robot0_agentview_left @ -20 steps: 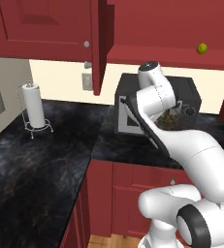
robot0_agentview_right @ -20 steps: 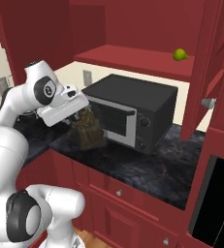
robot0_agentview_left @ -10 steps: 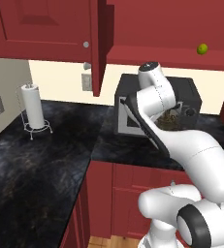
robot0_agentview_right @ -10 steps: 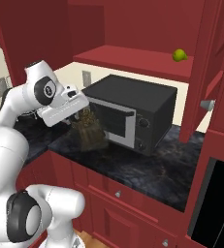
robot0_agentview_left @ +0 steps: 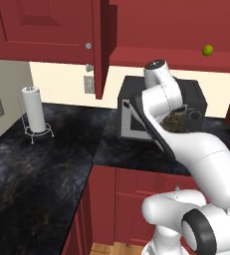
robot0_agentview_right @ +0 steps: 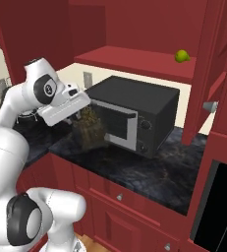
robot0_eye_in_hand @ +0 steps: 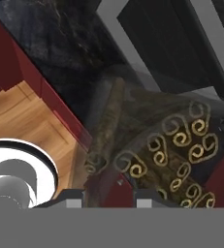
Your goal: Pick the jar and candle from the dining table and place them in the open cabinet. Close the cabinet after placing the objects.
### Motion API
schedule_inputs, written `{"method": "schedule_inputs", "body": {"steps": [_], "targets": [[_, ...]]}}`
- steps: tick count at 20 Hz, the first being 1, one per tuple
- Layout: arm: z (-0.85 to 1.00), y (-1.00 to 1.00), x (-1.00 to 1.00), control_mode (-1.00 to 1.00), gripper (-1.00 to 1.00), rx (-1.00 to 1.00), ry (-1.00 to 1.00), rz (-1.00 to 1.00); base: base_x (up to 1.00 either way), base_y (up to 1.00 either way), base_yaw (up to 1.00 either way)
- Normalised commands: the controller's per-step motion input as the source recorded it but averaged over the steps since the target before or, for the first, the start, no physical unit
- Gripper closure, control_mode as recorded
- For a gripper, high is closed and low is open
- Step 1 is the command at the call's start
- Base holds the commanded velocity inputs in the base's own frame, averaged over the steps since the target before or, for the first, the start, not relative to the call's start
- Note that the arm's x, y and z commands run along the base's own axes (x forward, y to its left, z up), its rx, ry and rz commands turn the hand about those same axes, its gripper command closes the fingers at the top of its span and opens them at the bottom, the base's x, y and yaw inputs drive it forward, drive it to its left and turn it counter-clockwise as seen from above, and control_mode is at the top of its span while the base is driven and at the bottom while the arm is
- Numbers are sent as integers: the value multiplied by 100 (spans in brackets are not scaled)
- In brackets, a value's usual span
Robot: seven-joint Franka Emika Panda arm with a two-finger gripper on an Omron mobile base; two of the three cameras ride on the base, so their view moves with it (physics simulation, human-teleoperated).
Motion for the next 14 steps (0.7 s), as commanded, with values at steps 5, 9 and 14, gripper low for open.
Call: {"method": "schedule_inputs", "body": {"steps": [5,9,14], "targets": [[48,-12,0,-100,100,0,0,0,0,0,0],[50,-4,-4,-100,100,-1,-1,-2,0,0,0],[49,-11,-1,-100,100,-5,-5,0,0,0,0]]}}
